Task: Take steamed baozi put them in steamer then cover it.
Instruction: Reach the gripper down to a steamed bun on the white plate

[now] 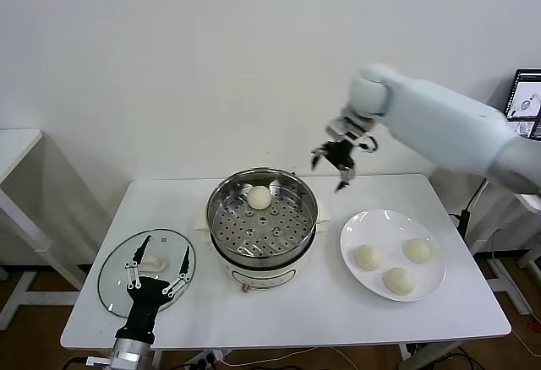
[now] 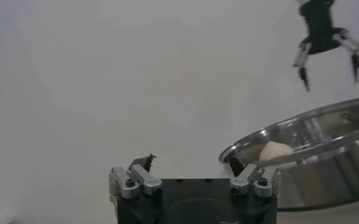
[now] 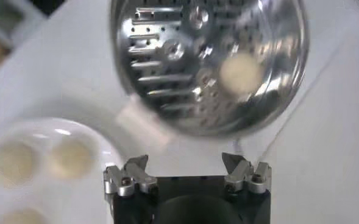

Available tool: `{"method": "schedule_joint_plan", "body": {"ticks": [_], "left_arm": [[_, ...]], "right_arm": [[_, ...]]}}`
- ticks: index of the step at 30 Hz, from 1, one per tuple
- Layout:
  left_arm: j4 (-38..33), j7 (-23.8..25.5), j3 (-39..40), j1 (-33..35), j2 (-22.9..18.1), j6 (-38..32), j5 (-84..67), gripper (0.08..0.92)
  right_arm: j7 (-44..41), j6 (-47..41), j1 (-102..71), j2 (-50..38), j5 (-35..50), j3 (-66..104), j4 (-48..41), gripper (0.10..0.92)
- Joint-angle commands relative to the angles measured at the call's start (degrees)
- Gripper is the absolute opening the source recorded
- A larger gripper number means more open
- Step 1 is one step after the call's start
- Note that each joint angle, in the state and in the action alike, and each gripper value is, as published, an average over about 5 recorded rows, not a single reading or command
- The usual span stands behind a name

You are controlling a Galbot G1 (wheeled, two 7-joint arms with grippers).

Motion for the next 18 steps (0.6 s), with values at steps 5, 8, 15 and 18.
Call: {"method": "schedule_joint_plan", "body": {"ticks": [5,8,15,18], "left_arm": [[0.55,-0.08,0.7,-0.18,-0.42,0.2,0.22,0.823],[0.71,-0.08,0.61,-0.06,-0.62,0.17,0.47,0.823],[0.52,-0.07,0.0,0.32,-0.59,0.24,0.68,0.823],[0.21,-0.05,-0.17,0.53,-0.53,0.35,0.79,0.823]], "right_arm": [[7.04,-11.16,-8.37,-13.88,6.66,-8.62,6.25,0.823],[9.02,-11.23,-11.97,-13.03,4.85,-5.88,5.02,0.823],[13.4,-11.13,-16.62,-9.18,3.62,-2.34,1.38,0.823],[14.61,-11.07,-18.19,-7.55,2.88,-1.11,0.1,0.823]]}}
